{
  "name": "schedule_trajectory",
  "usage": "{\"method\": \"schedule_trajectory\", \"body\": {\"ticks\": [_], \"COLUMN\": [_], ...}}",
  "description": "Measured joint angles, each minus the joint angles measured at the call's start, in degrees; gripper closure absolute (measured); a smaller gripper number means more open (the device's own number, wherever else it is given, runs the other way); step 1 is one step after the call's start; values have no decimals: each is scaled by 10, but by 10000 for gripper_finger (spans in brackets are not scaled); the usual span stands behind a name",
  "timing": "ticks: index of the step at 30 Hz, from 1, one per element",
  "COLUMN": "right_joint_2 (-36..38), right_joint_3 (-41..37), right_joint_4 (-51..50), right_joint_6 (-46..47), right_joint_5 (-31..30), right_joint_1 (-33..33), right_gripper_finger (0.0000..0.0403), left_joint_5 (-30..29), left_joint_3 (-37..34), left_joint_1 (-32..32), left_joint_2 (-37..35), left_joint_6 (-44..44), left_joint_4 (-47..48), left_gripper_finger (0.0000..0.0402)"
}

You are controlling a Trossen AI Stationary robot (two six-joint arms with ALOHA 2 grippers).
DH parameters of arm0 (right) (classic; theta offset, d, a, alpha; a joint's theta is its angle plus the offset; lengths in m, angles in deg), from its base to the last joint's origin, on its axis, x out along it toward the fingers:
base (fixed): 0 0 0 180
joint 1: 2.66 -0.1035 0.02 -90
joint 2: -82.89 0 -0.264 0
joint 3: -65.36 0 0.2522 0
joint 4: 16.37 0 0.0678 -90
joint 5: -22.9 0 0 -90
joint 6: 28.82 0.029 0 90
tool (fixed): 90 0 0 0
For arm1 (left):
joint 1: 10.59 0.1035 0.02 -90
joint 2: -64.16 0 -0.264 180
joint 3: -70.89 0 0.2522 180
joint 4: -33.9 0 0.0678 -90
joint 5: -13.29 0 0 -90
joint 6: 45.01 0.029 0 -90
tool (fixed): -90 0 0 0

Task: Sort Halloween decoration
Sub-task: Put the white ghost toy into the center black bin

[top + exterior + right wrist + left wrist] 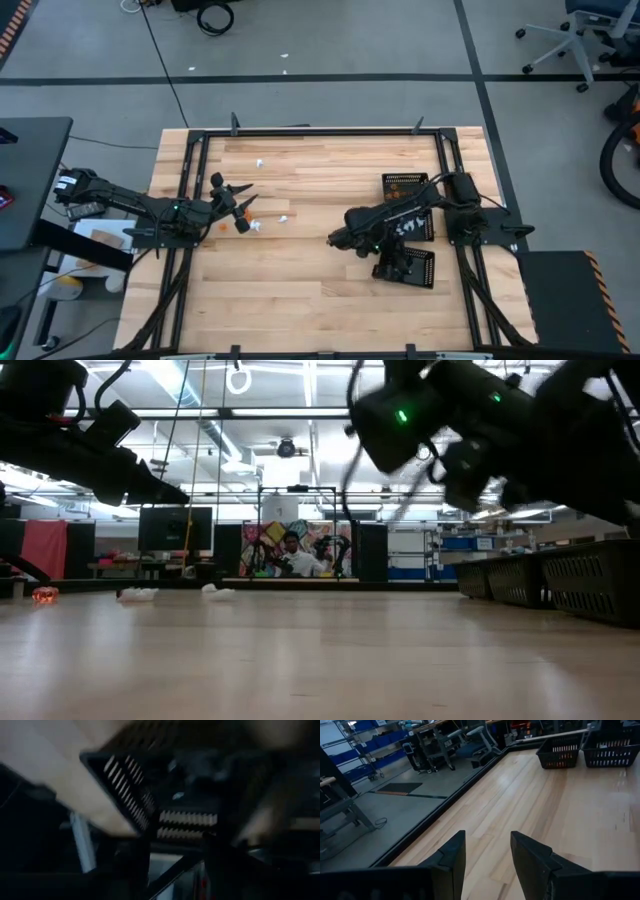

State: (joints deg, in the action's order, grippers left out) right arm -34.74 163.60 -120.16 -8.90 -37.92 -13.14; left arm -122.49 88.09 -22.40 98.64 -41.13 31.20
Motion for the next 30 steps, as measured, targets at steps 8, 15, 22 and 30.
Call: {"method": "schedule_trajectory", "body": {"ticks": [8, 15, 22, 30], "right_joint_2": [81, 88, 41, -10], "right_joint_3": [88, 90, 12, -120], "right_joint_4": [51, 326, 659, 1077], "right_joint_6": [19, -87, -240, -276], "right_joint_5": [-175, -287, -299, -266], "right_joint_1": [38, 69, 83, 127], "right_gripper_finger": [224, 227, 227, 226], "left_joint_5": [14, 20, 21, 21], "left_joint_3": [0, 0, 0, 0], "left_joint_1": [0, 0, 0, 0], "left_joint_2": [0, 0, 0, 0], "left_joint_6": [-16, -34, -48, -47], "left_joint_4": [7, 20, 47, 46], "left_gripper_finger": [260, 260, 260, 260]}}
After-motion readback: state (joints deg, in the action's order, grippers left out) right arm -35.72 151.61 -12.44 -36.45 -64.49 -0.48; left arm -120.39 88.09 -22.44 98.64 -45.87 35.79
